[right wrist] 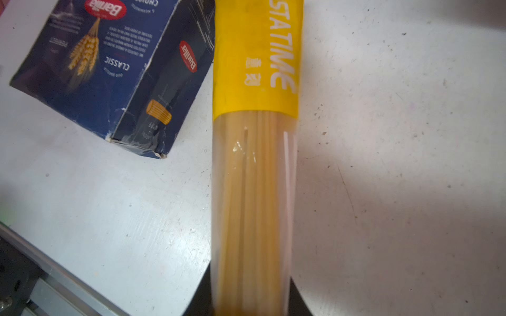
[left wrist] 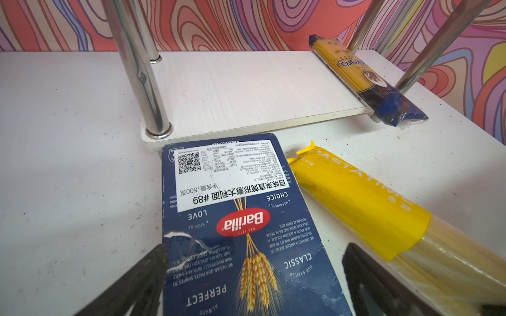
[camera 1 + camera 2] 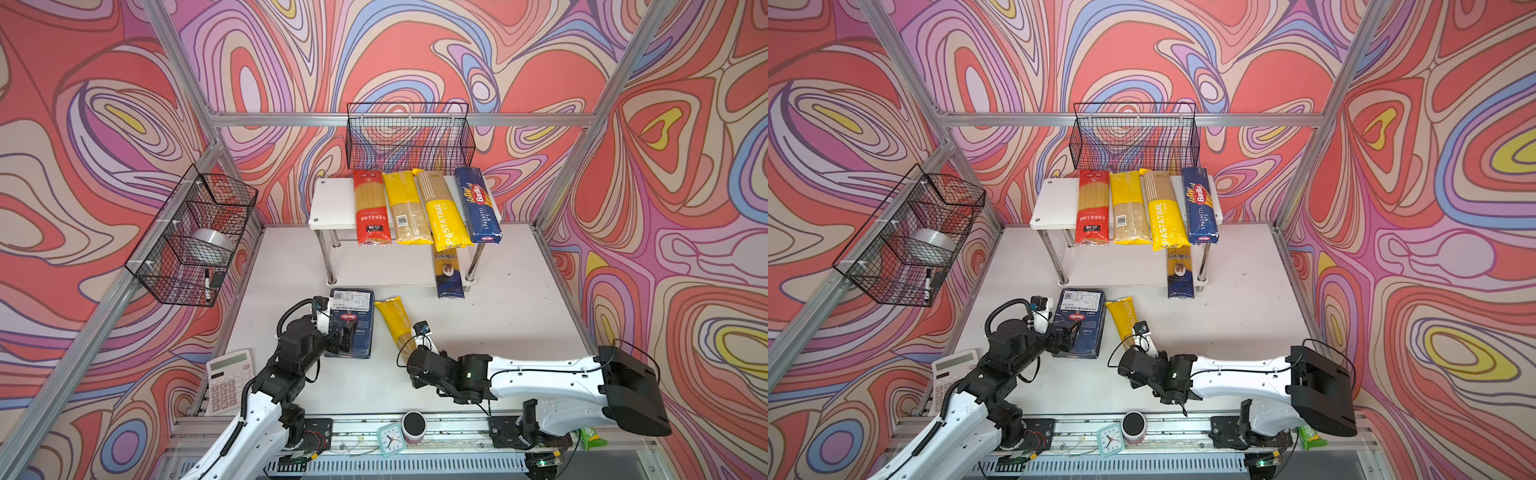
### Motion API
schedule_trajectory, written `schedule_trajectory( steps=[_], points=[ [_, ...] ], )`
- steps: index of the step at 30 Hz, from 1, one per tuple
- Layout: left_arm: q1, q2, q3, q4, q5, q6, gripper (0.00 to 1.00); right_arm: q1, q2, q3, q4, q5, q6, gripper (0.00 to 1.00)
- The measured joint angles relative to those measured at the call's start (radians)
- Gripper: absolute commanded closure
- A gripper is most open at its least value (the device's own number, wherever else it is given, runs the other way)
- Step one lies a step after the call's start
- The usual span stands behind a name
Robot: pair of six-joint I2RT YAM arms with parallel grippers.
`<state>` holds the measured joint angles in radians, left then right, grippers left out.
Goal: Arrange pasta packages on shelves
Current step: Pick up the pasta bag from the center of the table.
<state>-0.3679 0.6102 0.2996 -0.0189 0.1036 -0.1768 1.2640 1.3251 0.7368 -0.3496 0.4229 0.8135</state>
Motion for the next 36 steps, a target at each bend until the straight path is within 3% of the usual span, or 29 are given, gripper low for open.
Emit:
schedule_trajectory(
  steps=[10,14,25,36],
  points=[
    [0.000,0.000,0.000,0.000,0.000,0.000,0.00,0.000,-0.117,-0.004,-0.031,0.027,-0.035,0.87],
    [0.000,0.000,0.000,0.000,0.000,0.000,0.00,0.001,-0.148,-0.003,-0.069,0.063,-0.040,0.92],
    [0.000,0.000,0.000,0.000,0.000,0.000,0.00,-0.001,-0.174,0.037,-0.172,0.185,-0.062,0.96],
    [0.000,0.000,0.000,0.000,0.000,0.000,0.00,-0.127,-0.129,0.092,-0.135,0.171,-0.131,0.97]
  ],
)
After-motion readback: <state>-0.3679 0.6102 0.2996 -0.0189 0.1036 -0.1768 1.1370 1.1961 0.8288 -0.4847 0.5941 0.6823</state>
